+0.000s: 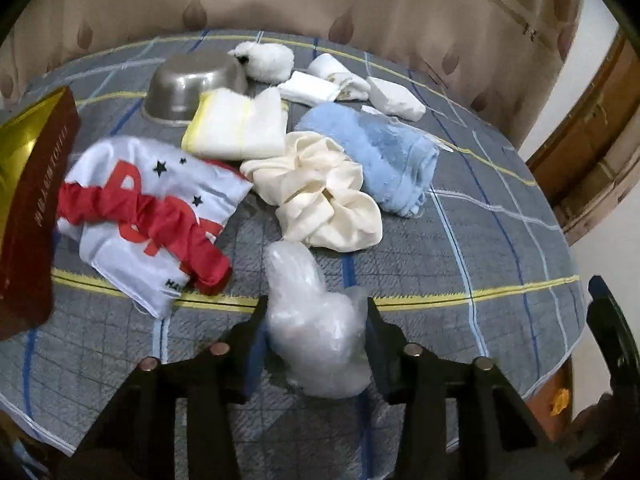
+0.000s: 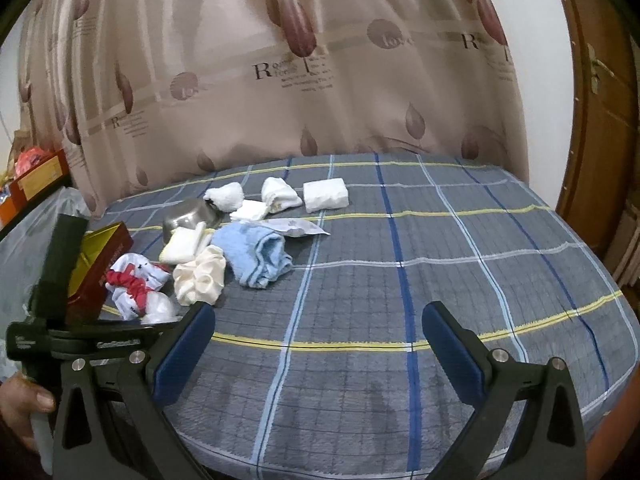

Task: Organize soft objects
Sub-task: 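Grasp the white plastic bag with the left gripper, then carry the plastic bag toward the gold tin with the left gripper while the right gripper grasps the white-red shirt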

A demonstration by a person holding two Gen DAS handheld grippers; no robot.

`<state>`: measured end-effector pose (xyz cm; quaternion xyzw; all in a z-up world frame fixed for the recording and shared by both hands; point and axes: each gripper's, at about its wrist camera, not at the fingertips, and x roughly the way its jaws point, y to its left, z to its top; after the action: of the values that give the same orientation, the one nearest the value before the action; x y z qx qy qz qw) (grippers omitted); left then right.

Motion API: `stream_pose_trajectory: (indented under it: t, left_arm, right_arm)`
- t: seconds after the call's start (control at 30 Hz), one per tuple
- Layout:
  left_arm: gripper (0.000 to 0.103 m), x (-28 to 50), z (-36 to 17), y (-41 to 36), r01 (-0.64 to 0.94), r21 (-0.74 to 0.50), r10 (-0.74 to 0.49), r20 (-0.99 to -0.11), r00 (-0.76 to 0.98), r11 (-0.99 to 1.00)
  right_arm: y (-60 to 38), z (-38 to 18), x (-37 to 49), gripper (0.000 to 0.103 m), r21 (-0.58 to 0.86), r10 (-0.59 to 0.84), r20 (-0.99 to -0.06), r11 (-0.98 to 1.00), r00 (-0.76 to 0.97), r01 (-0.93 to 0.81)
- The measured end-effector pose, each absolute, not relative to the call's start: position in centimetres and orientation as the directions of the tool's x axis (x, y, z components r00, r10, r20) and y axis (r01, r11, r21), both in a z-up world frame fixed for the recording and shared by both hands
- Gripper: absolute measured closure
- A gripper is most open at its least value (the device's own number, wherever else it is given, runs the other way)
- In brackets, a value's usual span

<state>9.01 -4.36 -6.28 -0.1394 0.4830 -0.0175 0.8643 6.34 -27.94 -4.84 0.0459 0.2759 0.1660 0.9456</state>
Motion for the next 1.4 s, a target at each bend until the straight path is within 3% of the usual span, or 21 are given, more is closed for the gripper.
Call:
stream_pose_trajectory:
  t: [0.43,0.67,0.97,1.13,1.4]
  left_arm:
    - [0.063,3.6,-1.6,-2.3,-0.088,-0.313,-0.201,-0.776,0.598,0.946]
    - [0.063,0.3,0.1,-0.4,-0.109,-0.277,-0.151,-0.766,0.625,0.955]
    - [0.062,-2.2,2.8,5.5,-0.206,-0.244,-0.039,-0.729,0.683,0.948]
    - [0.062,-3.0,3.5,8.8,-0.252,-0.27,-0.015,-0.708,0.706,0.929]
    - [0.062,-3.5,3.8,11.6,-0.289,-0.284,0.01,-0.696,0.718,0.914]
  right_arm:
    - [-26.6,-4.3,7.4,0.0,0.146,0.371,-0.532,0.926,0.761,-0.349]
    - [-25.0,-1.7,10.3,0.0,0.187,0.428,-0.545,0.9,0.721,-0.393]
    - [-15.3,-1.5,8.8,0.0,0.262,0.674,-0.559,0.697,0.484,-0.668]
    - [-8.5,-2.1,8.0,0.0,0.134,0.682,-0.62,0.579,0.388,-0.804]
    - [-2.3,-4.2,10.8,0.0,0.039,0.607,-0.714,0.533,0.349,-0.846]
